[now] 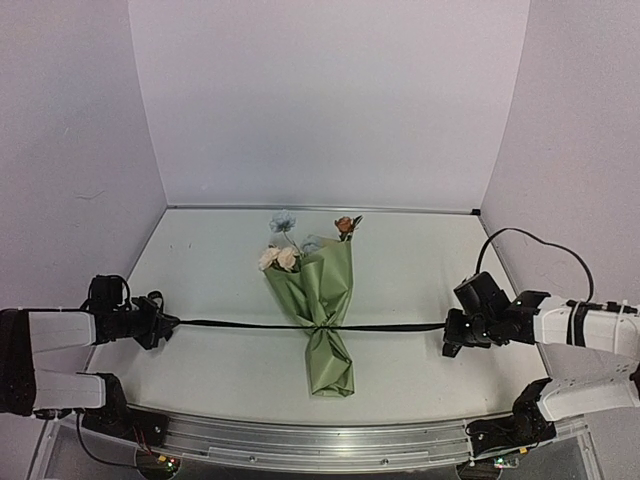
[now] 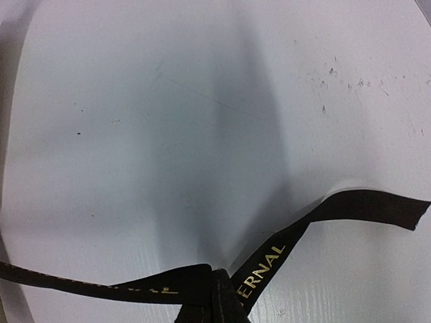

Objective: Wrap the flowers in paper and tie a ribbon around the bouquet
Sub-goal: Tie the ribbon around the folded bouquet.

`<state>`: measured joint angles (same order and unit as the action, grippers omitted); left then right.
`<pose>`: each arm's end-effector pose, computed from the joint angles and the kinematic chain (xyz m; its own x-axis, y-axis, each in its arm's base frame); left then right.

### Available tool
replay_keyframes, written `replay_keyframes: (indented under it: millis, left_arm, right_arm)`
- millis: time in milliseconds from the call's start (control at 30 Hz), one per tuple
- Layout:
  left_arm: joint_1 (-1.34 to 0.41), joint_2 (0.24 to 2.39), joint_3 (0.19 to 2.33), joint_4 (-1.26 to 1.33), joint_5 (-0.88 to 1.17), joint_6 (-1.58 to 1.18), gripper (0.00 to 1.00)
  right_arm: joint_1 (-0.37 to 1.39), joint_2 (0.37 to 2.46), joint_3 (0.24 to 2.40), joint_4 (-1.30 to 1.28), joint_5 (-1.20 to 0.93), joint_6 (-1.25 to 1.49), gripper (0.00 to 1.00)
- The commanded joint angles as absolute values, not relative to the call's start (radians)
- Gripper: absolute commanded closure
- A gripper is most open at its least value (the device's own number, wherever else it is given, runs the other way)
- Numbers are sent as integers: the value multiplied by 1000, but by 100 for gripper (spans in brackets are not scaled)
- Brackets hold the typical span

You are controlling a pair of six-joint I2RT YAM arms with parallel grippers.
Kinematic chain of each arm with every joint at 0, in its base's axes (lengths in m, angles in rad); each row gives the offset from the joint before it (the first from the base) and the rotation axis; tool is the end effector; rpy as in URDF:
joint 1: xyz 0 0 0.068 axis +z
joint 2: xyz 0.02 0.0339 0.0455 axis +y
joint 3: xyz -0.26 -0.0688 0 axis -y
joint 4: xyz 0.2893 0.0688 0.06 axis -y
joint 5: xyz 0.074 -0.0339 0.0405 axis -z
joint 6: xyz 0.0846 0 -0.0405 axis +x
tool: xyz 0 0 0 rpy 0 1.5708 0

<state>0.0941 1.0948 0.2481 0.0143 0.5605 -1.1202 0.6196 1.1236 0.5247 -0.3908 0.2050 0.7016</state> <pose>0.2387 -0.0226 0.0599 -0.5697 -0.8196 0.0608 -0.5423 0.3193 -0.7771 0.2269 0.1407 0.1033 -0.8280 0.1856 -0.5291 0.0744 0.9717 0.2243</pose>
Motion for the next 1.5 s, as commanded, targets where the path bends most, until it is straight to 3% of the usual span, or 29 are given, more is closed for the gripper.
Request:
replay_keyframes:
  millis: [0,367,633,933,1333,1467]
  left_arm:
    - [208,1122,260,85,336,-1074,100]
    - [213,1151,285,101,353,-1056,100]
    - [321,1269,347,168,437,-1013,100]
    - [379,1292,365,137,432,-1002,100]
    - [316,1223,410,40,469,-920,100]
    - [218,1151,420,-21,454,-917,100]
  right_arm:
    - [521,1074,465,-675,485,772,100]
    - [569,1051,487,-731,421,765,100]
    - [782,1166,580,-820,495,833,100]
    - [581,1176,520,-830,375,774,100]
    - [569,1154,543,-794,252,674,100]
    - [569,1161,565,-794,219,619,75]
